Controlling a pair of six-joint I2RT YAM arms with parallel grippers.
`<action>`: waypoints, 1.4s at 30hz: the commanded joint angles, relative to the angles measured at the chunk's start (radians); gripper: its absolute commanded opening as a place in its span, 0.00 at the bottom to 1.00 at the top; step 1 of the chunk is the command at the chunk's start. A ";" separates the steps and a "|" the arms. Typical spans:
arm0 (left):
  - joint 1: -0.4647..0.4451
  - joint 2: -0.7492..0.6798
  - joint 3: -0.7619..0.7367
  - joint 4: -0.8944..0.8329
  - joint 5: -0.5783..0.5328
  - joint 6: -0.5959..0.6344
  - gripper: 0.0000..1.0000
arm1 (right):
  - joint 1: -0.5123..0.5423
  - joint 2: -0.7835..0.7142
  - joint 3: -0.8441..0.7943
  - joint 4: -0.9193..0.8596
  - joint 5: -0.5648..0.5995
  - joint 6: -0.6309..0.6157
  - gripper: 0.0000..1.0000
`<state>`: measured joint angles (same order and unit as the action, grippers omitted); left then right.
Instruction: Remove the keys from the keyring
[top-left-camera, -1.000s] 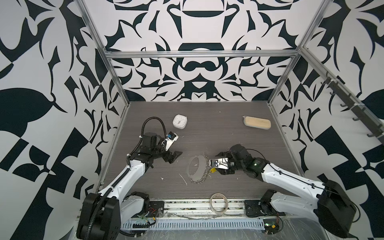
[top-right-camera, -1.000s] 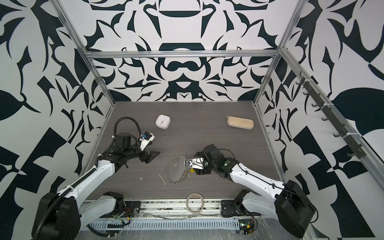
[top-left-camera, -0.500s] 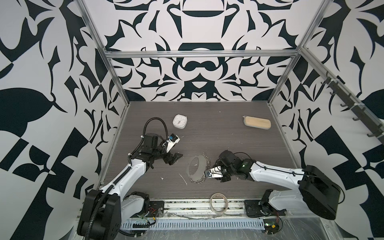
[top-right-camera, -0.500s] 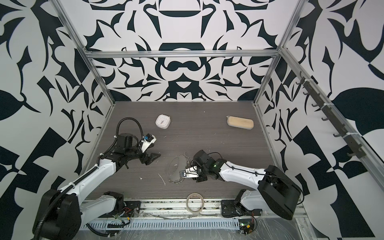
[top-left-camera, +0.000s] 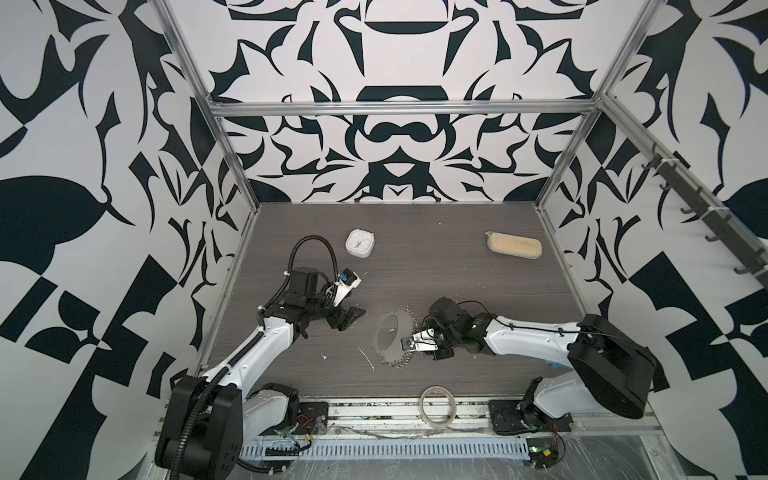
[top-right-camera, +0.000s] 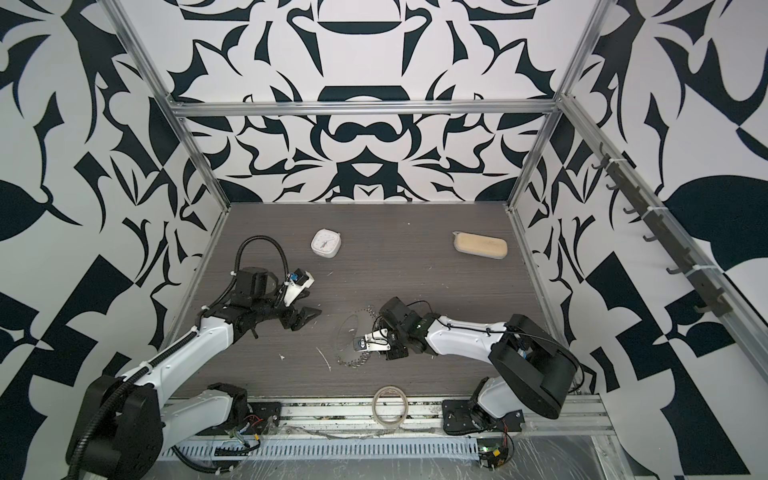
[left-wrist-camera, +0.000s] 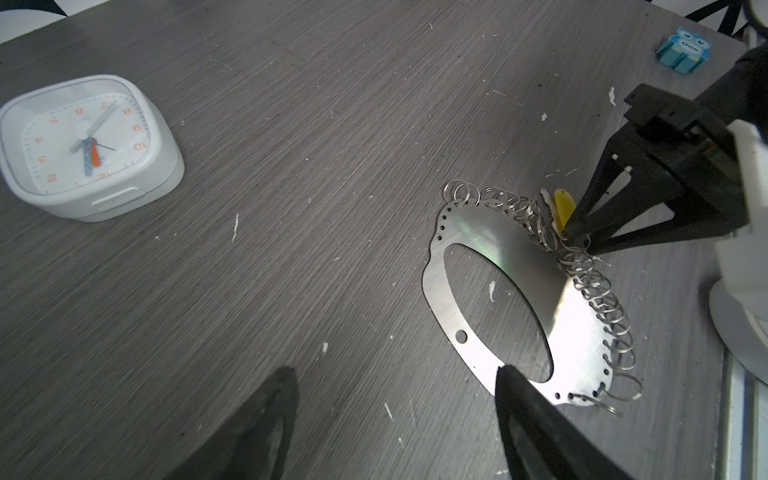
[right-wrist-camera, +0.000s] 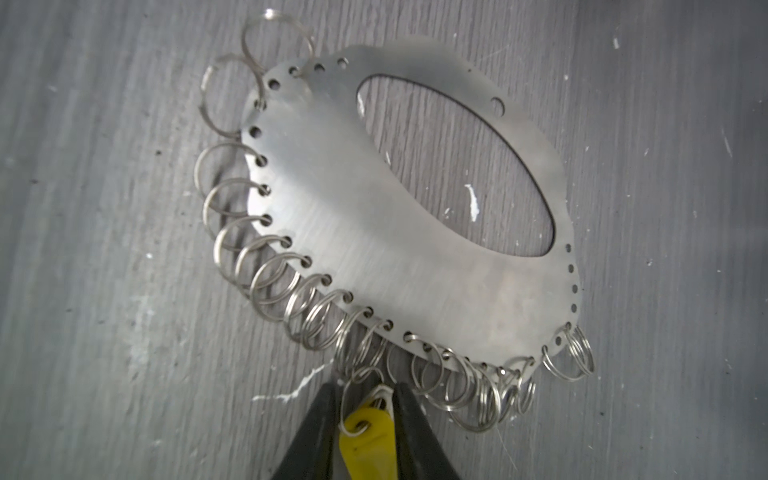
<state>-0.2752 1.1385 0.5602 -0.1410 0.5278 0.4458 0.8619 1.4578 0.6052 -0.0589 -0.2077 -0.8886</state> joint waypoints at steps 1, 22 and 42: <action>-0.005 0.002 0.002 -0.028 0.008 0.016 0.78 | 0.007 0.007 0.038 0.006 0.015 -0.005 0.26; -0.018 -0.059 0.005 -0.086 0.009 0.045 0.74 | 0.008 -0.026 0.082 -0.127 0.079 -0.093 0.00; -0.050 -0.399 0.175 -0.116 0.303 -0.248 0.42 | 0.014 -0.317 0.462 -0.424 0.004 -0.080 0.00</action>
<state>-0.3107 0.7624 0.7063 -0.2283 0.7666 0.2661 0.8658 1.1816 0.9874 -0.4522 -0.1452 -1.0145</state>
